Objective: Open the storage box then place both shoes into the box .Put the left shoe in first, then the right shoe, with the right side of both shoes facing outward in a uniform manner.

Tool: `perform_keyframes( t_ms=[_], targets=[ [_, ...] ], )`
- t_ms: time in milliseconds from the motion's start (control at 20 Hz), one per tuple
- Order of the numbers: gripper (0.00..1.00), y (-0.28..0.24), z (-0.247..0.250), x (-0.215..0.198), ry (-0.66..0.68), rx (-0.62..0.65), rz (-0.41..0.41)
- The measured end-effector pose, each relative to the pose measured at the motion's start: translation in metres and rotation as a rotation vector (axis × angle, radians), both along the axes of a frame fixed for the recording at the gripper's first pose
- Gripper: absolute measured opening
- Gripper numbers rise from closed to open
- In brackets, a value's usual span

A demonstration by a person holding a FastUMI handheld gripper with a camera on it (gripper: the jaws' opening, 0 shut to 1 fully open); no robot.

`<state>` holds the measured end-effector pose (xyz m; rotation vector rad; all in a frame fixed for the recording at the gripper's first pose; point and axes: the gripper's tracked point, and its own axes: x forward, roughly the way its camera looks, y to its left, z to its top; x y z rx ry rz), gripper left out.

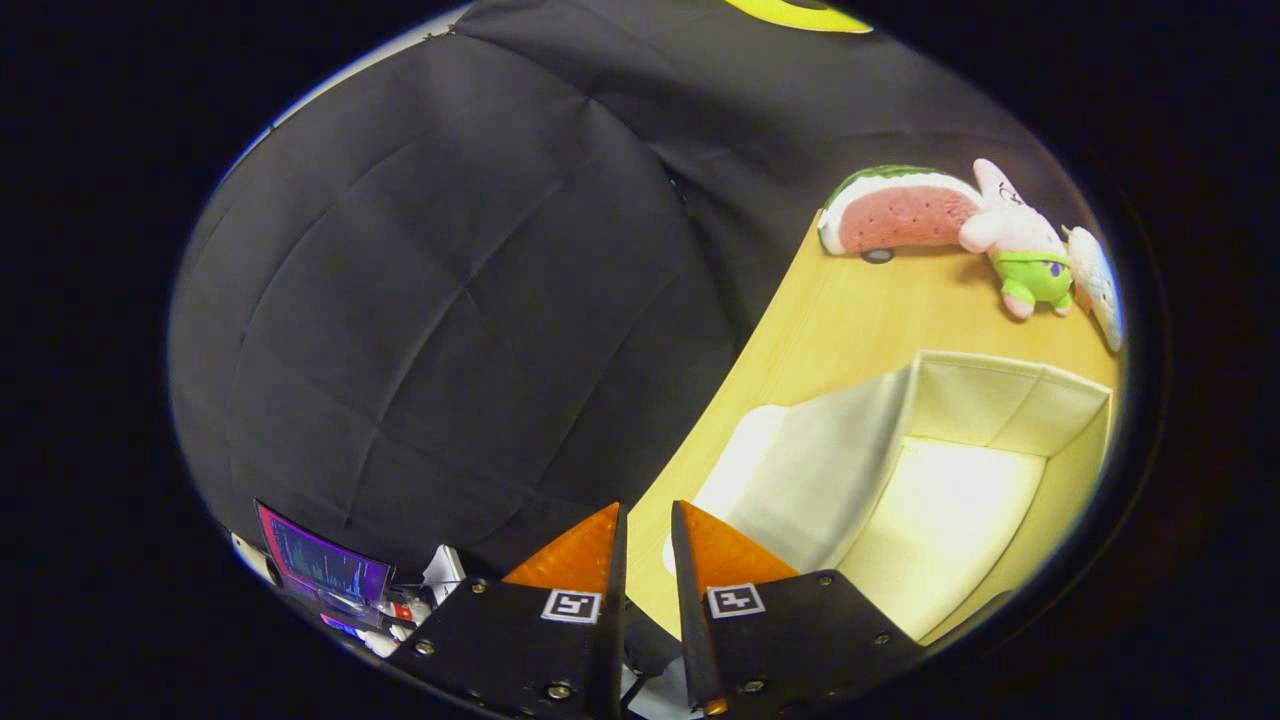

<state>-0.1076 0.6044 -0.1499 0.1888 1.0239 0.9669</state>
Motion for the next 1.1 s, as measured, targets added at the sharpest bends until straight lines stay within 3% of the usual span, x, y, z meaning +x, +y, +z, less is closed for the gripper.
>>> perform_keyframes(
  t_ms=[400,1100],
  targets=[
    [0.24,-0.119,0.028,0.024,-0.152,-0.034,-0.064],
    [0.25,-0.299,-0.004,0.044,-0.270,-0.179,-0.314]
  ],
)
